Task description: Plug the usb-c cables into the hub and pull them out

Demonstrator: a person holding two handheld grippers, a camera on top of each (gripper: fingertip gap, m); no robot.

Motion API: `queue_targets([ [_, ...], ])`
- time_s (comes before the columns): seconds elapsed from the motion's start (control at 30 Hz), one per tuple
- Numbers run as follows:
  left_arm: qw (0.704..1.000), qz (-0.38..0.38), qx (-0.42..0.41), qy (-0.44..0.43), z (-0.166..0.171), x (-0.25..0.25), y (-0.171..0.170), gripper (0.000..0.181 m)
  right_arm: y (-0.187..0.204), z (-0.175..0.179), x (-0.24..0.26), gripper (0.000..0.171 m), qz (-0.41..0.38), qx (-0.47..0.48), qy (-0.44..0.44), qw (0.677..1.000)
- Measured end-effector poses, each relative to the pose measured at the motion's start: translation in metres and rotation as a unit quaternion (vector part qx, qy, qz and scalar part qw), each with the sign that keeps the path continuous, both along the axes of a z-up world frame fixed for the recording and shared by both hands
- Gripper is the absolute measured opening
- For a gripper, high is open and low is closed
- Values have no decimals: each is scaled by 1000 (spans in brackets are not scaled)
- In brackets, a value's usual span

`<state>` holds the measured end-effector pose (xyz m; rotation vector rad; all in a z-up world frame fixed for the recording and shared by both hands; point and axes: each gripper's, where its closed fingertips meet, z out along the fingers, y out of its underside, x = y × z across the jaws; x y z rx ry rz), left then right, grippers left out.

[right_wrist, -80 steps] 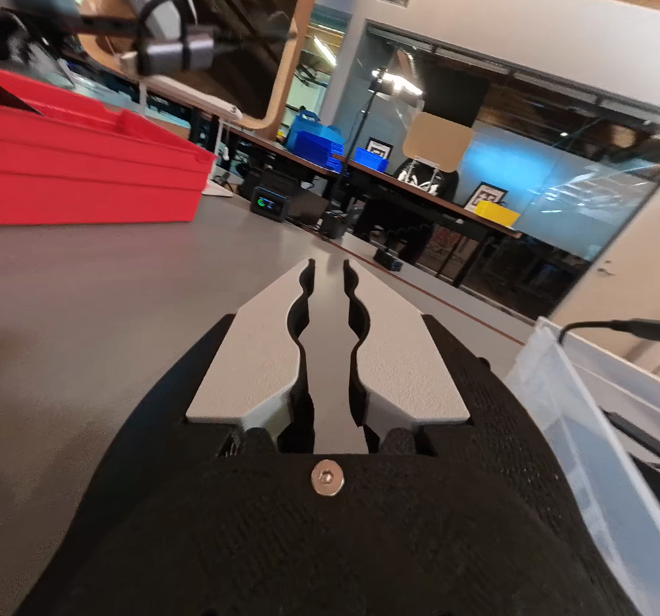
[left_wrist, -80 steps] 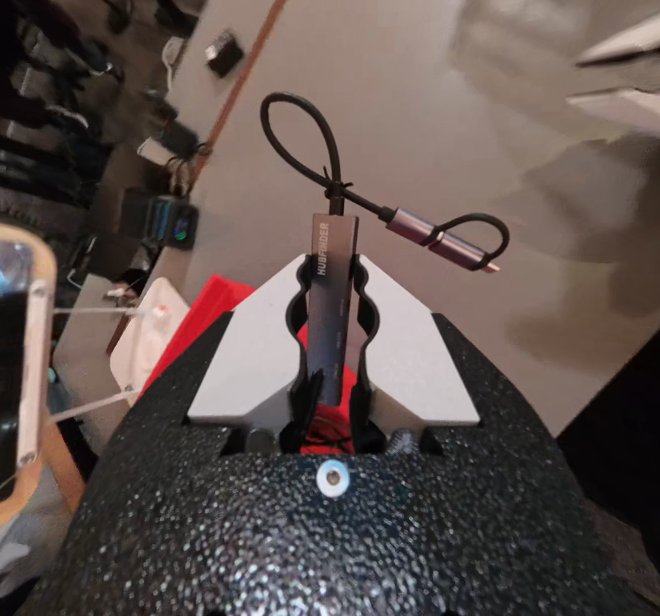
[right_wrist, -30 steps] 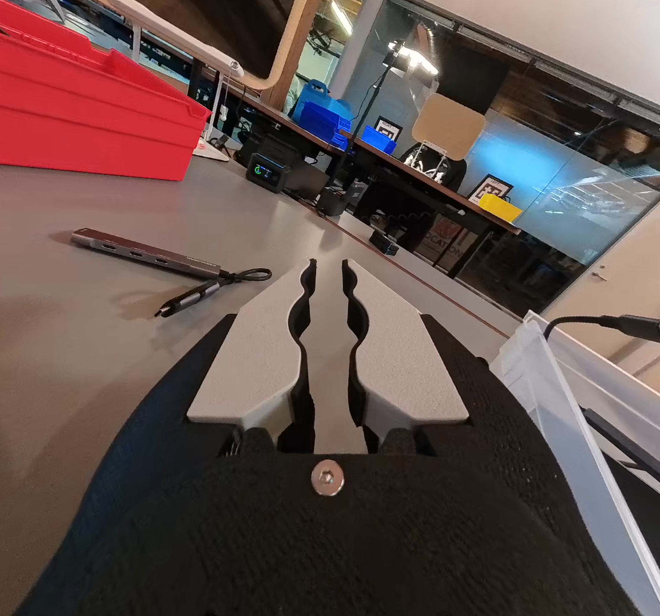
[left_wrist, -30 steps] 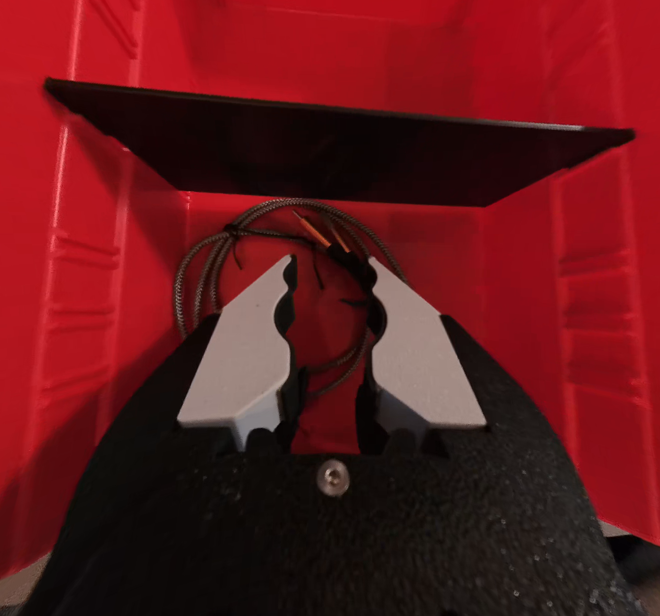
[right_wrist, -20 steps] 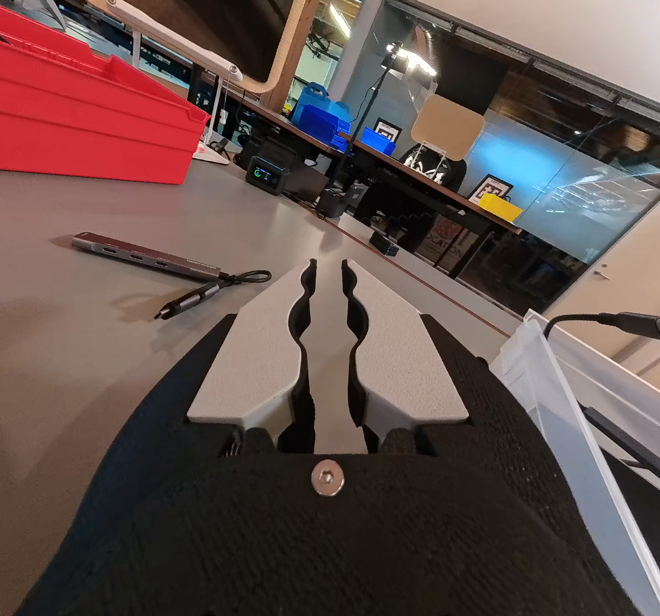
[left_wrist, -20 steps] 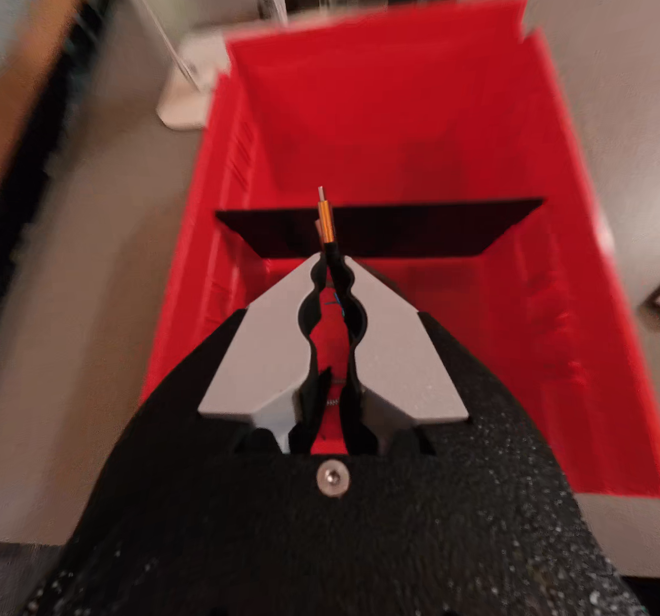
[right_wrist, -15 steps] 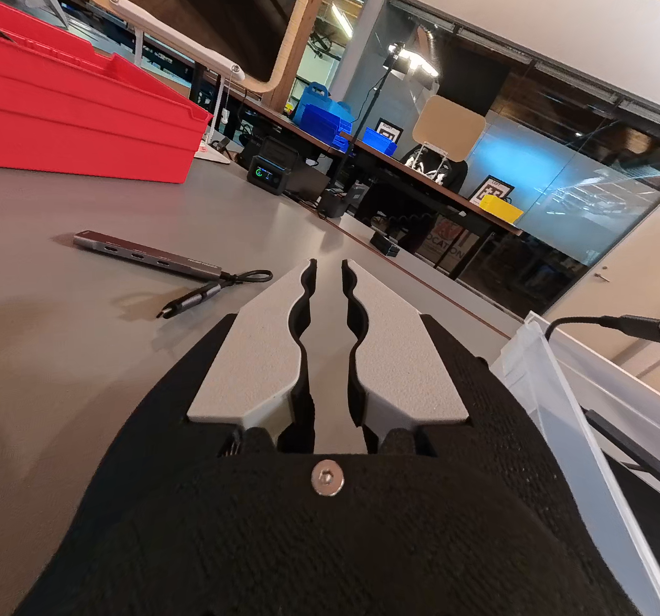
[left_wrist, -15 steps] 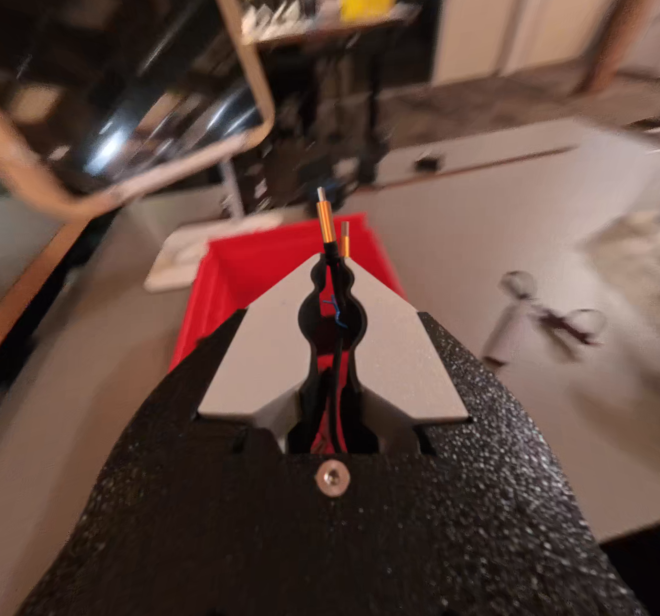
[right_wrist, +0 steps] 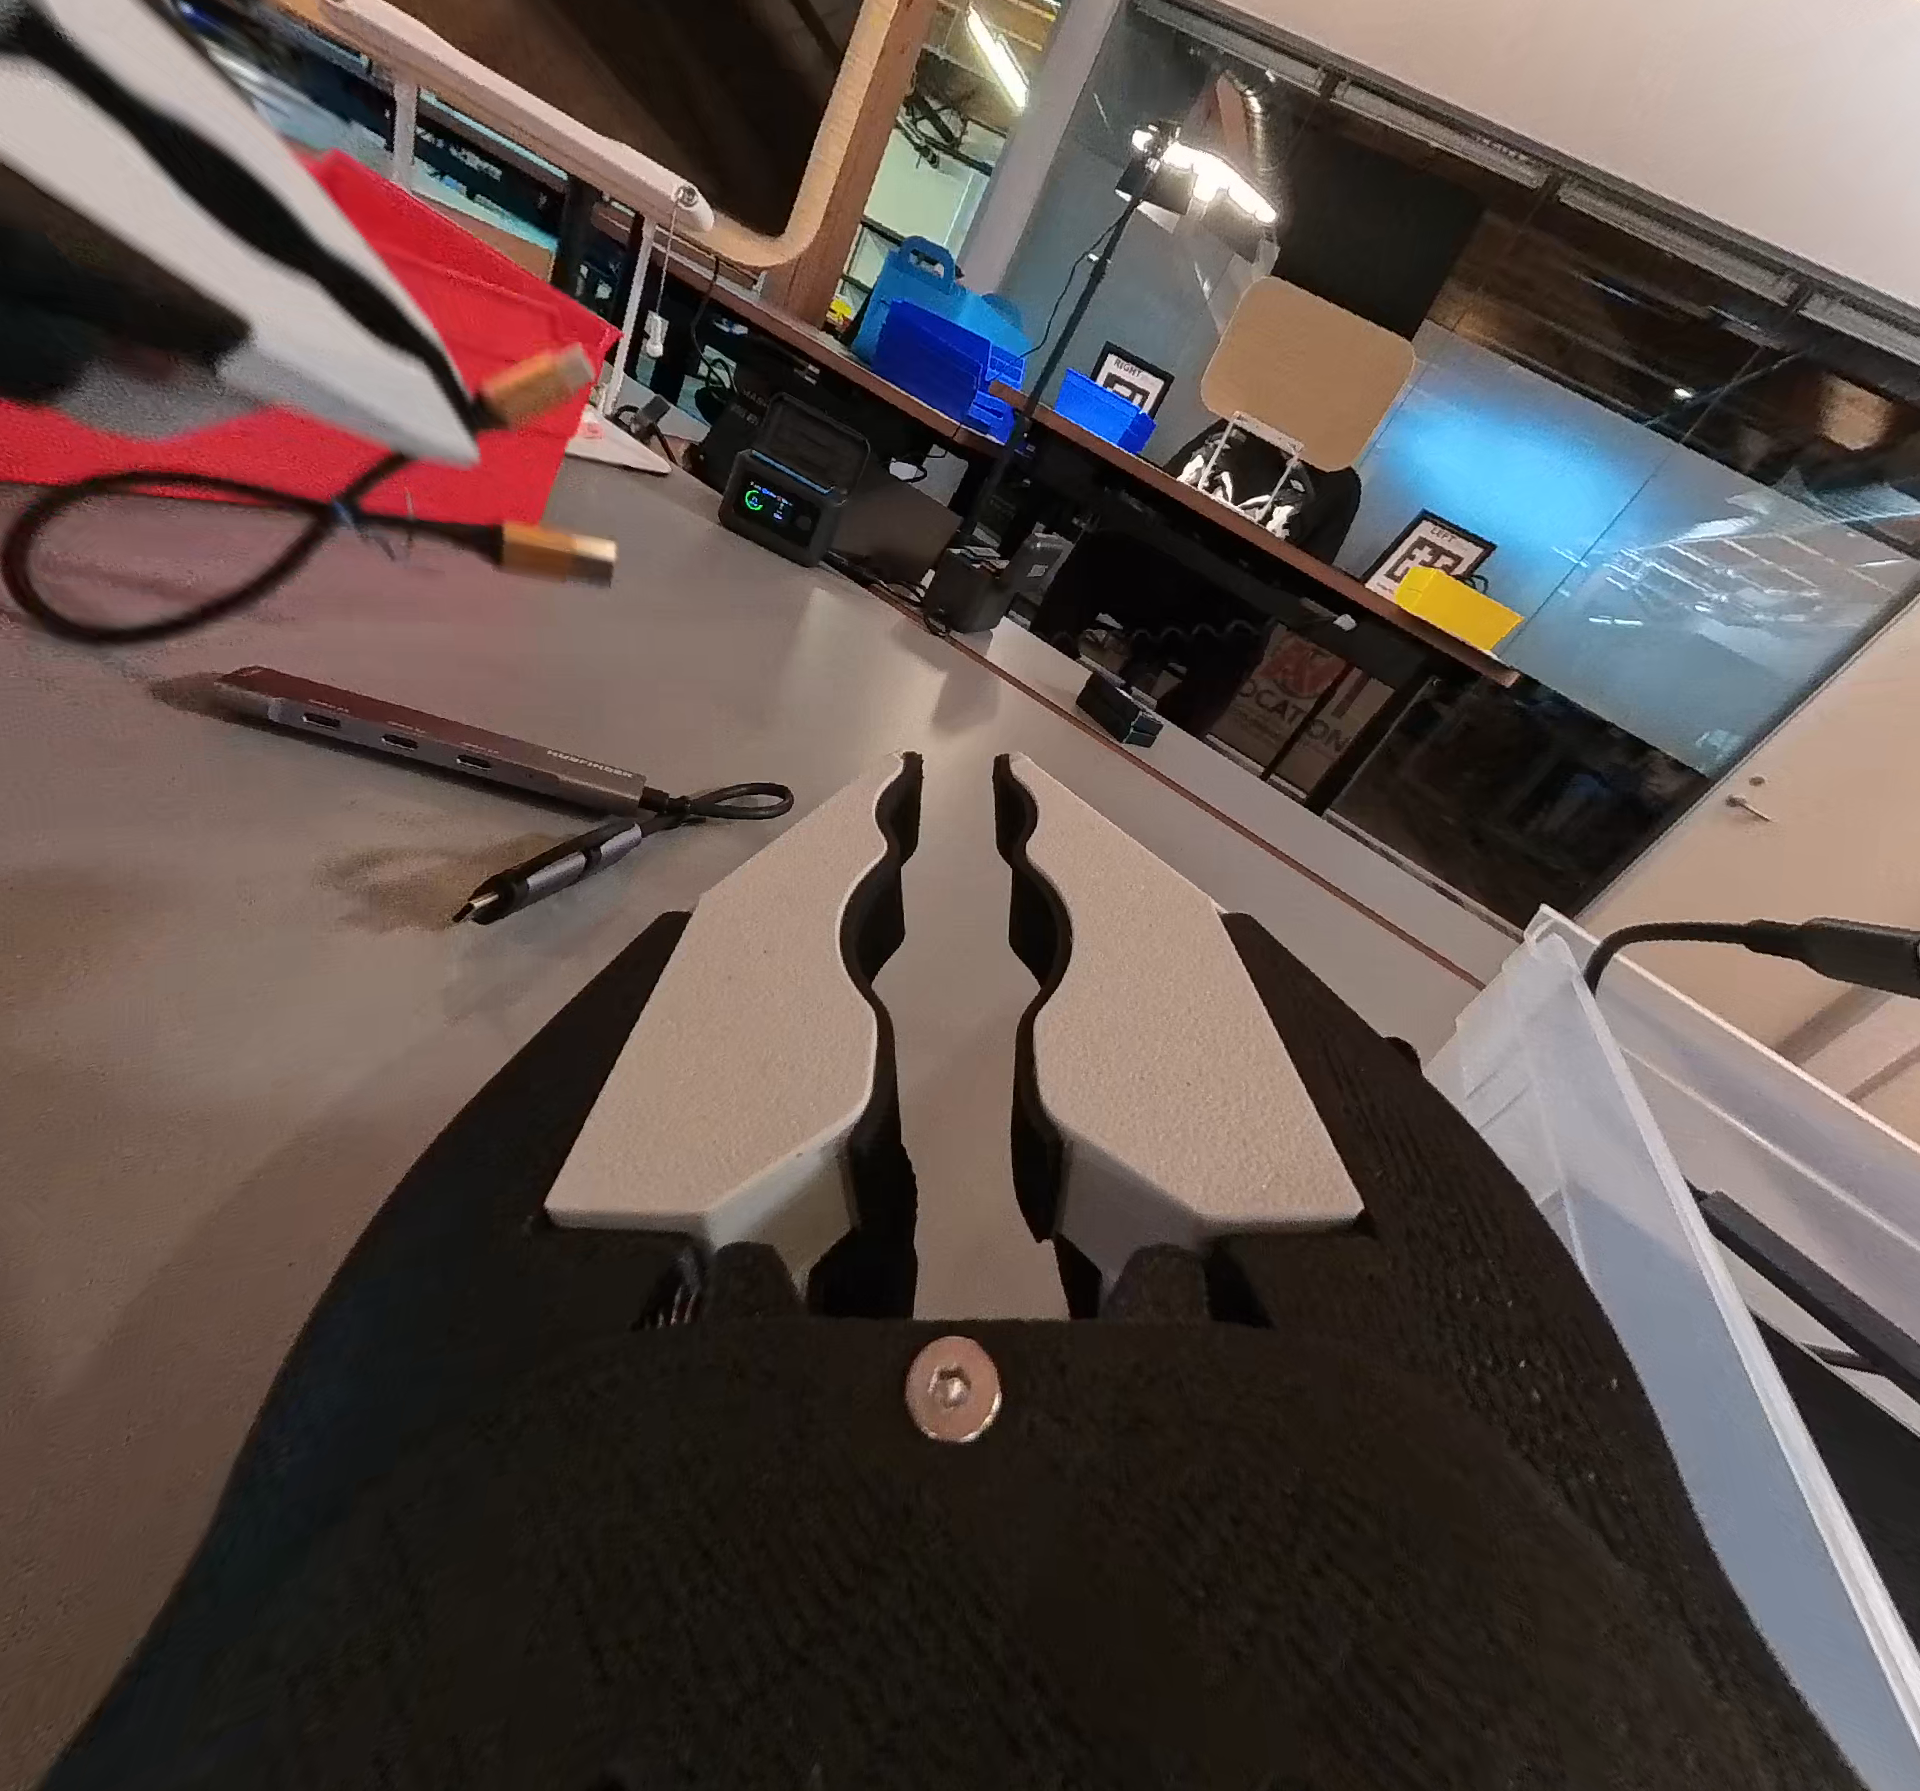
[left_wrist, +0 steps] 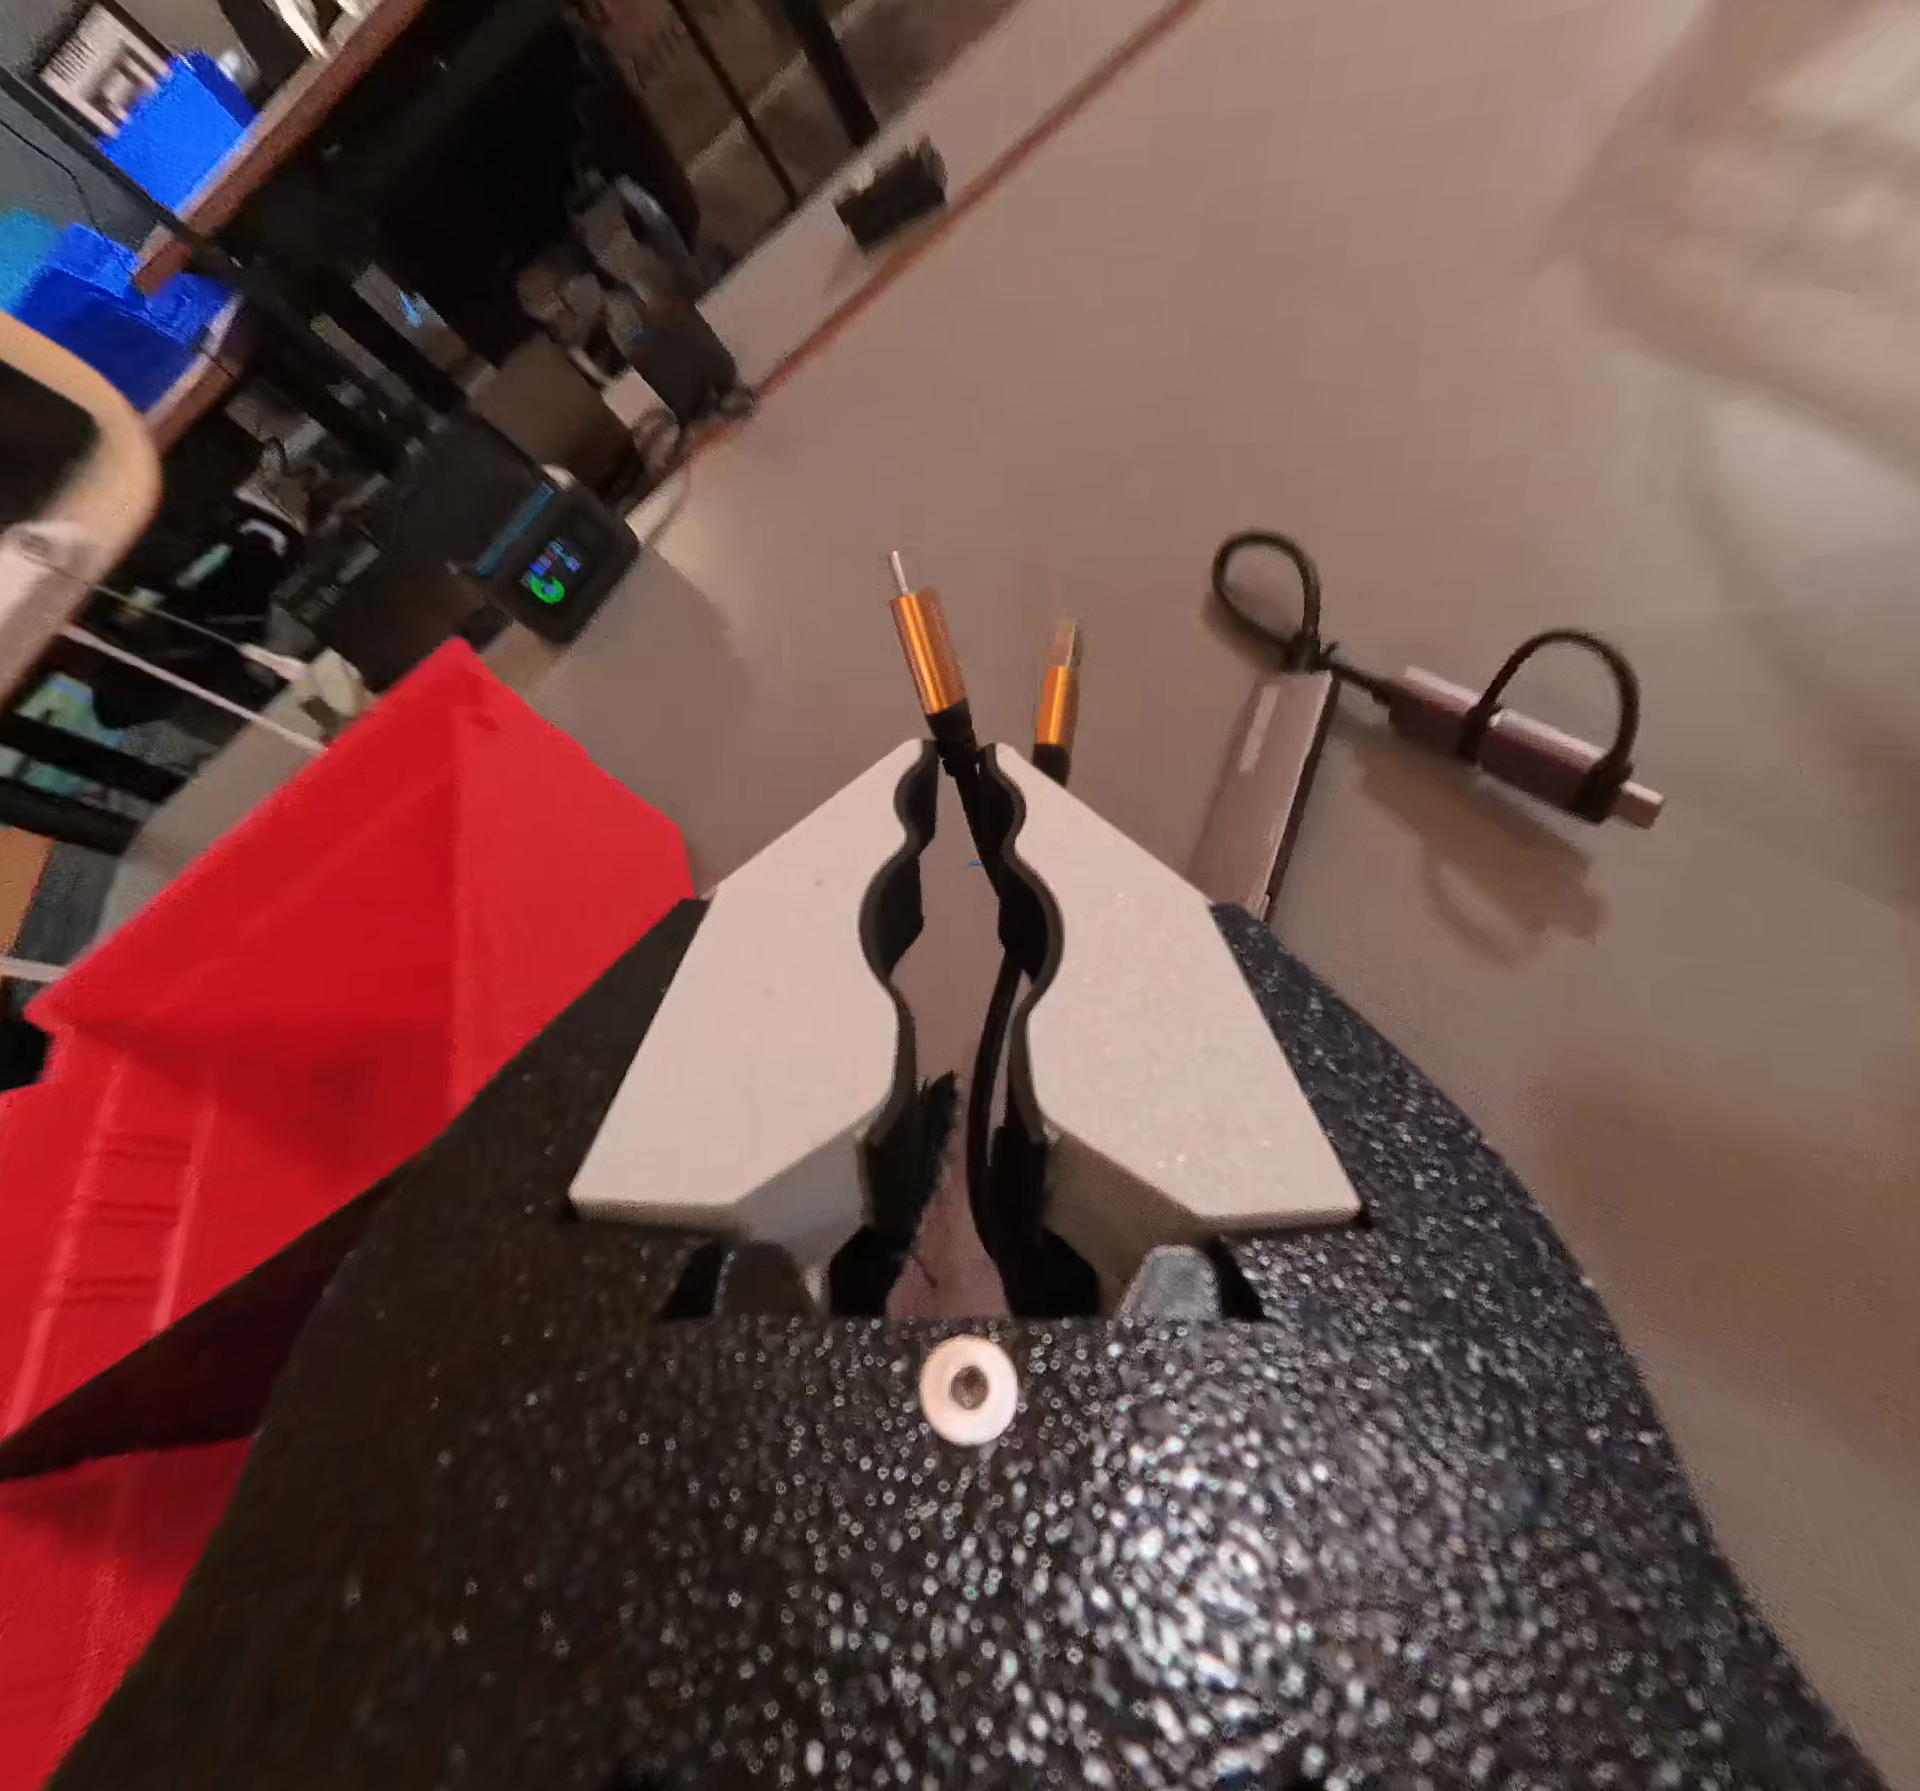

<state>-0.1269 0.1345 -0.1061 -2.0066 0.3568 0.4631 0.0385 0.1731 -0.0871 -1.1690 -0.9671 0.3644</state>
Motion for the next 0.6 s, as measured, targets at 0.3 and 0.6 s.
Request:
queue_targets([
  [0.3,995,-31,82,-50,57,2,-11,84,2,4,4,13,-1,-11,21,1000],
  [0.6,955,171,50,-236,61,-150,-92,74,0,4,4,13,4,-10,20,1000],
])
